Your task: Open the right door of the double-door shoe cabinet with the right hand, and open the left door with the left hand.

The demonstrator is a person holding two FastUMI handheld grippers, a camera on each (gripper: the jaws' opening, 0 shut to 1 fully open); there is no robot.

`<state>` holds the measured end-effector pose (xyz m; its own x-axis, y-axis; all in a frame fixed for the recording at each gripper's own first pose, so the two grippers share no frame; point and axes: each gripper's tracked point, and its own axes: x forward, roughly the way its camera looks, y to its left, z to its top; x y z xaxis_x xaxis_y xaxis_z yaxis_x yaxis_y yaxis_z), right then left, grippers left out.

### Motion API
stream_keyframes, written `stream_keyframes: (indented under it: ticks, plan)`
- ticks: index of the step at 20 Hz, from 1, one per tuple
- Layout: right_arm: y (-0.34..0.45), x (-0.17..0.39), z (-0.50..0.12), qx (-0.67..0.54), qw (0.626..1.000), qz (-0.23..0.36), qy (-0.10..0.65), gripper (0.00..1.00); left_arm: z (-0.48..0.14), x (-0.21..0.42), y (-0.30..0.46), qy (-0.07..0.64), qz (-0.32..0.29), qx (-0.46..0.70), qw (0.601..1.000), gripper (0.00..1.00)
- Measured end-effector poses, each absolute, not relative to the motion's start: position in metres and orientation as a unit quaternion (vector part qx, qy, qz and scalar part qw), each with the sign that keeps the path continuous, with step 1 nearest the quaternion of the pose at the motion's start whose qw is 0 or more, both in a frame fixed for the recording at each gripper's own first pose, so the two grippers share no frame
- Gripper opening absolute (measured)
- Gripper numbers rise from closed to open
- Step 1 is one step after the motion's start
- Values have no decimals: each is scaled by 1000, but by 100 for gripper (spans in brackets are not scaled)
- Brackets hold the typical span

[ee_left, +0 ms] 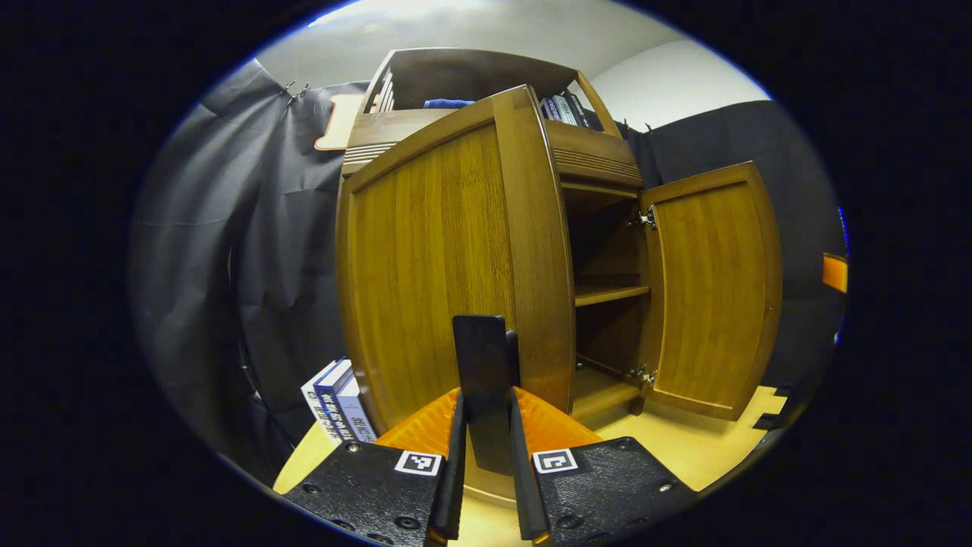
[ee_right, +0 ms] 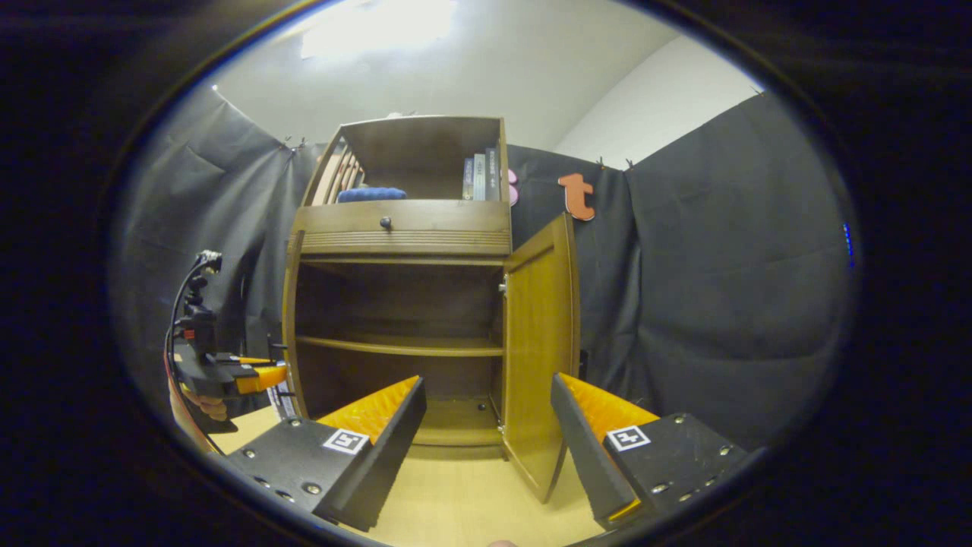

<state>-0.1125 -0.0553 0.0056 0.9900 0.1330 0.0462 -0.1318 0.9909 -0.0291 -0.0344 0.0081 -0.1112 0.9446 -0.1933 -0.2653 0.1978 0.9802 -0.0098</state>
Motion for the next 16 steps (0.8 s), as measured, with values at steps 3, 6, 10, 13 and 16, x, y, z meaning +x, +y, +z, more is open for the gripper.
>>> stream_keyframes:
  ticks: [3,6,10,13,16]
  plan:
    - [-41,-111,14,-10,997,78,-20,98,-109,-46,24,150,-91,9,984,30]
    - [-26,-116,16,2,995,95,-25,98,-107,-54,42,153,-78,28,985,29]
    - [-11,-113,-1,23,993,118,-10,98,-109,-62,69,160,-52,33,985,26]
    - [-9,-105,-8,31,993,118,0,97,-115,-63,101,167,-13,46,985,23]
    - [-3,-105,-9,33,992,123,2,98,-115,-64,113,173,-8,32,984,14]
